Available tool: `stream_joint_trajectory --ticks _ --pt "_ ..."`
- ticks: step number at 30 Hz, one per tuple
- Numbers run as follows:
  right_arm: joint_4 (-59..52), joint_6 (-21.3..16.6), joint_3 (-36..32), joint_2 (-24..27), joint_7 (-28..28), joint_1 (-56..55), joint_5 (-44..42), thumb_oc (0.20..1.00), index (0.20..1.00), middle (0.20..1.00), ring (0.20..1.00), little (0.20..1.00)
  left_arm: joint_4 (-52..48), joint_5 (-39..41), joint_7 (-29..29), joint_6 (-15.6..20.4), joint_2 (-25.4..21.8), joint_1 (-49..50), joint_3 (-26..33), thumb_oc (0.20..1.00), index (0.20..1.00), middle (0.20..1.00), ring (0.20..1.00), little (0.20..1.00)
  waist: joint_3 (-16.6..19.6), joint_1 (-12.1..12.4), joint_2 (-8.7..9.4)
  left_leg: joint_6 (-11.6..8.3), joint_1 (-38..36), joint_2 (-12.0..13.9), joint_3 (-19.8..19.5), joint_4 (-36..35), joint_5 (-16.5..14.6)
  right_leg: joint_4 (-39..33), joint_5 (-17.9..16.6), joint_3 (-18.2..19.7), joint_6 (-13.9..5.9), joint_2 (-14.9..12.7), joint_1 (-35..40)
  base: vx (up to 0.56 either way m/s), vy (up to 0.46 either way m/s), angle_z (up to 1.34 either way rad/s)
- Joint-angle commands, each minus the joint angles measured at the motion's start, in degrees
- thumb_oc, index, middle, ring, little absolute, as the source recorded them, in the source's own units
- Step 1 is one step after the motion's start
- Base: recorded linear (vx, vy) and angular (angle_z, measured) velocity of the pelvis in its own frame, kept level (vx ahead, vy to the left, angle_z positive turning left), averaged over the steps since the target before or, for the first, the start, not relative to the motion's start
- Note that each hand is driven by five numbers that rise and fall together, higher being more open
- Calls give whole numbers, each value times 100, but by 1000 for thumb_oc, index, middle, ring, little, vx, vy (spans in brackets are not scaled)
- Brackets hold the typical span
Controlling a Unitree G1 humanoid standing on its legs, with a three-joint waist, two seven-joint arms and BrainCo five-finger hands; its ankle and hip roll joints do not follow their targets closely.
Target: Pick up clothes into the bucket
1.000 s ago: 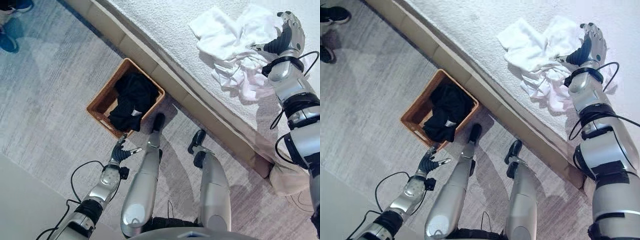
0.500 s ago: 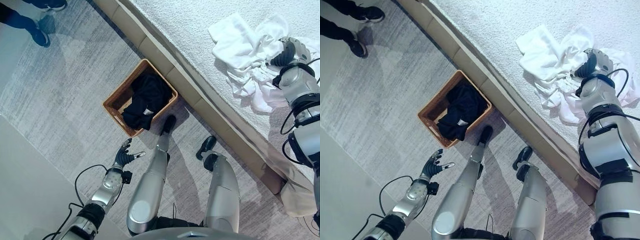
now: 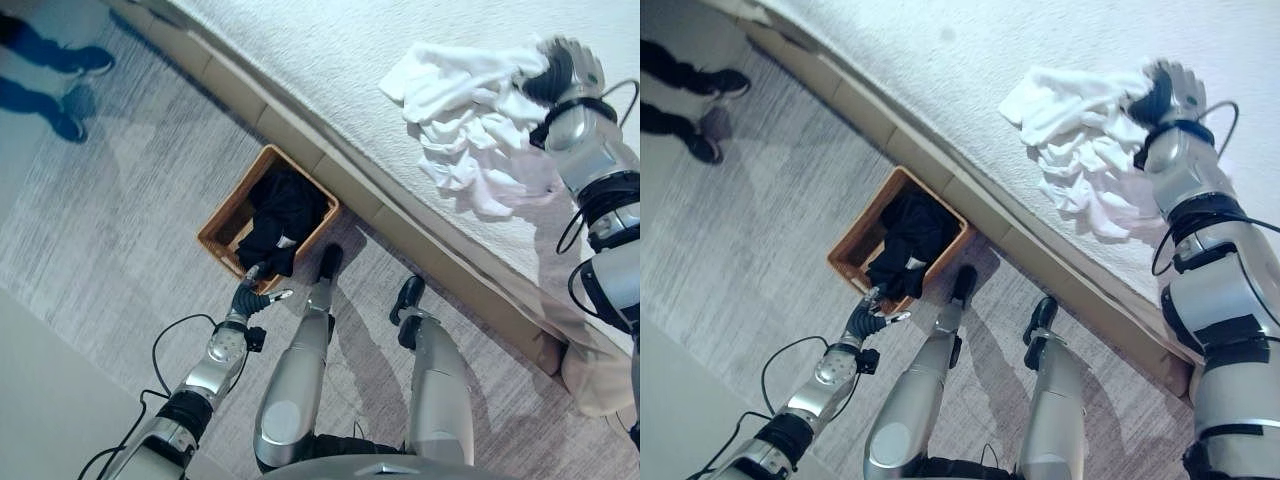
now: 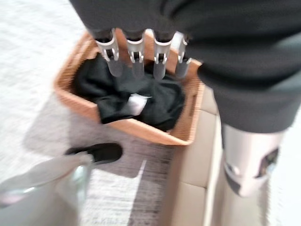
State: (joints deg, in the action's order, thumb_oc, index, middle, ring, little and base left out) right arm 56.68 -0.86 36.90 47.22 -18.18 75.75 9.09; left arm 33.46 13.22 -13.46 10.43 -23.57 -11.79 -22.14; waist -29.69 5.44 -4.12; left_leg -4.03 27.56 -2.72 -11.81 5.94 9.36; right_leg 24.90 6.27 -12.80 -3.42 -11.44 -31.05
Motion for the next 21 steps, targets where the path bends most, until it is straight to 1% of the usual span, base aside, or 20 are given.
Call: stream_joint_trajectory --ticks 1,2,3,5,6,9,10,11,14,17,19,20,21 --pt "-472 -178 264 742 -522 765 -252 200 200 200 200 200 -254 24 -67 176 -268 273 367 1000 1000 1000 1000 1000 23 -133 521 46 -487 14 197 386 -768 -632 -378 164 -506 -165 753 11 51 -36" --pt "-476 -175 259 743 -522 761 -252 200 200 200 200 200 -256 24 -67 175 -270 274 366 1000 1000 1000 1000 1000 14 -130 522 46 -500 16 199 384 -768 -636 -379 166 -506 -163 766 41 103 -35" --pt "-697 -191 207 903 -614 799 -291 200 200 200 200 200 -343 36 -48 187 -336 324 434 1000 1000 1000 1000 1000 143 -195 567 54 -662 27 282 391 -825 -713 -413 227 -522 -138 913 33 69 -20" --pt "-1008 -204 132 1084 -665 782 -269 200 200 200 200 200 -385 62 -20 201 -388 370 524 1000 1000 1000 1000 1000 276 -263 611 63 -830 36 353 373 -879 -813 -441 275 -542 -115 1081 37 66 -28" --pt "-1012 -202 125 1087 -665 778 -267 200 200 200 200 200 -386 62 -20 200 -391 369 524 1000 1000 1000 1000 1000 284 -262 611 65 -819 35 352 357 -853 -839 -472 273 -543 -114 1076 30 34 -31" --pt "-1444 -211 -33 1306 -771 709 -224 200 200 200 200 200 -625 67 36 214 -488 458 642 1000 1000 1000 1000 1000 501 -346 658 72 -1076 54 471 313 -953 -1003 -478 342 -558 -67 1346 36 39 -23" --pt "-1705 -236 -206 1432 -818 625 -241 200 200 200 200 200 -793 117 79 223 -547 494 741 1000 1000 1000 1000 1000 670 -410 676 80 -1196 65 549 260 -955 -1104 -529 361 -570 -26 1466 41 35 -29" --pt "-1823 -234 -291 1483 -863 564 -231 200 200 200 200 200 -918 126 94 232 -588 519 784 1000 1000 1000 1000 1000 748 -426 688 81 -1255 74 579 230 -960 -1146 -537 366 -574 -14 1520 47 27 -26" --pt "-1946 -243 -510 1550 -928 406 -239 200 200 200 200 200 -1133 196 177 249 -647 538 829 1000 1000 1000 1000 1000 907 -458 700 78 -1456 91 611 151 -978 -1258 -531 371 -582 7 1718 36 1 -11" --pt "-2500 -293 -812 1628 -810 28 -291 200 200 200 200 200 -1621 320 291 234 -691 542 927 1000 1000 1000 1000 1000 1231 -553 688 63 -1720 114 677 14 -992 -1404 -512 354 -580 43 1991 70 5 -7" --pt "-2599 -311 -912 1628 -762 -118 -330 200 200 200 200 200 -1772 374 318 231 -717 552 950 1000 1000 1000 1000 1000 1296 -564 698 58 -1790 120 684 -16 -996 -1446 -510 344 -578 55 2071 41 -4 -2" --pt "-2563 -363 -908 1597 -633 -185 -481 200 200 200 200 200 -2074 495 393 261 -730 503 966 1000 1000 1000 1000 1000 1474 -592 708 48 -1918 127 717 -61 -1016 -1547 -507 351 -578 81 2210 42 -8 -2" --pt "-2566 -364 -914 1594 -631 -195 -483 200 200 200 200 200 -2085 497 394 255 -735 515 970 1000 1000 1000 1000 1000 1466 -591 710 47 -1941 130 717 -74 -1014 -1565 -513 349 -578 85 2236 62 -19 -2"
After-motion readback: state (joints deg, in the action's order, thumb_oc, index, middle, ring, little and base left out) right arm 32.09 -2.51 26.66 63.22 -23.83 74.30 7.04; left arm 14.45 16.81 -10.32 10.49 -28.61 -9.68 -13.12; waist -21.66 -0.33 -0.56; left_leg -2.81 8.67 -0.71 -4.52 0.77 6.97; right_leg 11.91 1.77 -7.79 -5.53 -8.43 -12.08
